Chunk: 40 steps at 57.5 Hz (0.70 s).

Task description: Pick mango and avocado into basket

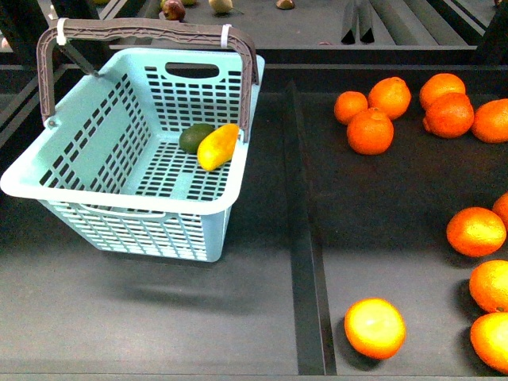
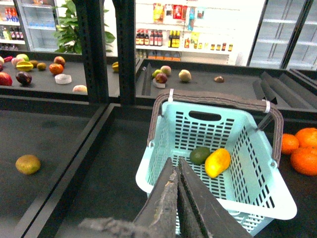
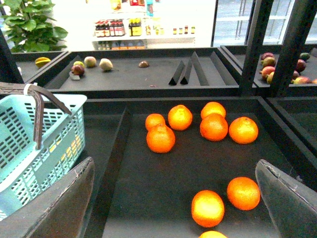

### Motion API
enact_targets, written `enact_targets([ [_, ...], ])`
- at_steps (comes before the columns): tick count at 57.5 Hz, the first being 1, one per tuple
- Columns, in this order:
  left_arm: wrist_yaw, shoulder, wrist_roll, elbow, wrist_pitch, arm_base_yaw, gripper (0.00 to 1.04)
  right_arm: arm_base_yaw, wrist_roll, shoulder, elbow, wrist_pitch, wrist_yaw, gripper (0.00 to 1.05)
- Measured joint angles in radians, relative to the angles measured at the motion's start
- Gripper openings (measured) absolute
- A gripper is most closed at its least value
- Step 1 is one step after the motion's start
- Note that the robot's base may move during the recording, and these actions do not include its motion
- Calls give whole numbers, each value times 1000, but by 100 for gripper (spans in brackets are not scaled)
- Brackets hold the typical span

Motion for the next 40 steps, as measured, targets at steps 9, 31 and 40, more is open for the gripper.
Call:
enact_targets([
  [9, 0, -11, 0, 0, -6, 0, 2, 0, 0, 0, 0, 0, 0, 96],
  [31, 0, -11, 0, 0, -6, 0, 80, 0, 0, 0, 0, 0, 0, 96],
  [40, 0, -11, 1, 0, -6, 0, 96, 0, 0, 0, 0, 0, 0, 96],
])
